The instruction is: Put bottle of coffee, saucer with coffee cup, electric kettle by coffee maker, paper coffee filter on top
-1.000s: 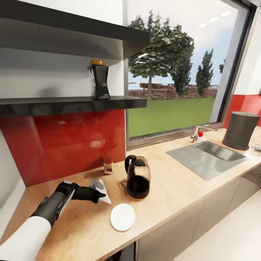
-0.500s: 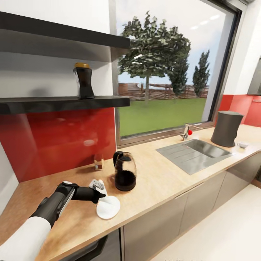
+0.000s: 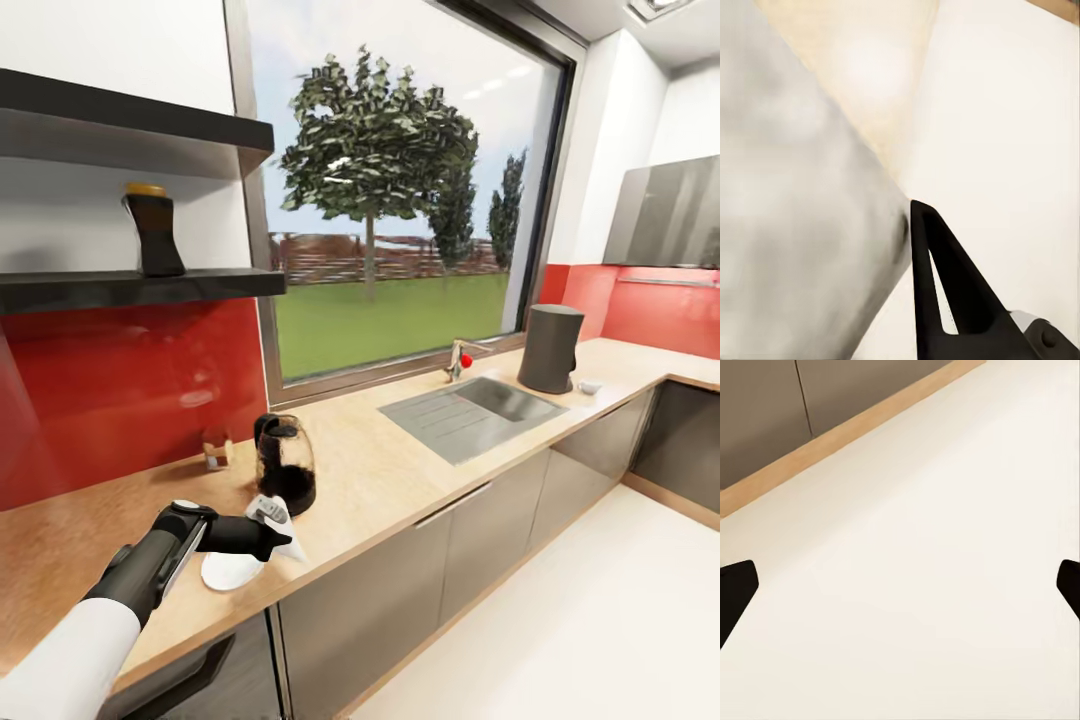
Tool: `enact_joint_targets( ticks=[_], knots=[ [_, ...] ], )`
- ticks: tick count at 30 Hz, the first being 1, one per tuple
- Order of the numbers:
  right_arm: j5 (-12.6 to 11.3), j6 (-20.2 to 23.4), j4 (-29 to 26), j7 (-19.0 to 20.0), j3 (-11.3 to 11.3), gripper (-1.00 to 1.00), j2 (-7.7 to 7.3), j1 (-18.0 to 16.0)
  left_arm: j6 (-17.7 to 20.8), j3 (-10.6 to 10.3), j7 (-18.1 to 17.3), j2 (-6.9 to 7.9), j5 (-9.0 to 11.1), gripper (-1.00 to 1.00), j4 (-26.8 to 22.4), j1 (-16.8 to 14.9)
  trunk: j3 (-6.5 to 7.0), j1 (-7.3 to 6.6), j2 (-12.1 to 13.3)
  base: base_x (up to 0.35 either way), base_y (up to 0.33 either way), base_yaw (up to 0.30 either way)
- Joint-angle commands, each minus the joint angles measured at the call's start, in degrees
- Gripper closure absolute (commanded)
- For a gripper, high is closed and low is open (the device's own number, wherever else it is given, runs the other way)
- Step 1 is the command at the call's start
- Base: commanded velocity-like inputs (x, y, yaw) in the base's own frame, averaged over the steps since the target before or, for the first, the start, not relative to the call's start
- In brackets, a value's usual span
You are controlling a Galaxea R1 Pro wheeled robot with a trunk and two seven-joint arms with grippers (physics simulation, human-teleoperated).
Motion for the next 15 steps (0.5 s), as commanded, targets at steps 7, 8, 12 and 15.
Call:
enact_joint_targets(
  ticks=[7, 8, 12, 15],
  knots=[
    [0.0, -0.2, 0.1, 0.0, -0.1, -1.0, 0.01, -0.1, 0.0, 0.0, 0.1, 0.05, -0.7, 1.0, -0.1, 0.0, 0.34, 0.0, 0.0, -0.259, -0.197, -0.207],
    [0.0, -0.2, 0.1, 0.0, -0.1, -1.0, 0.01, -0.1, -0.1, 0.1, 0.1, 0.08, -0.7, 1.0, 0.0, 0.0, 0.39, 0.0, 0.0, -0.167, -0.185, -0.207],
    [0.0, -0.2, 0.1, 0.0, -0.1, -1.0, 0.01, -0.1, -0.3, 0.1, 0.3, 0.03, -0.7, 1.0, 0.0, 0.2, 0.6, 0.0, 0.0, -0.079, -0.096, -0.207],
    [0.0, -0.1, 0.1, 0.0, -0.1, -1.0, 0.01, -0.1, -0.6, 0.0, 1.0, -0.2, -0.6, 1.0, 0.0, 0.3, 0.76, 0.0, 0.0, -0.011, -0.013, -0.208]
  ],
)
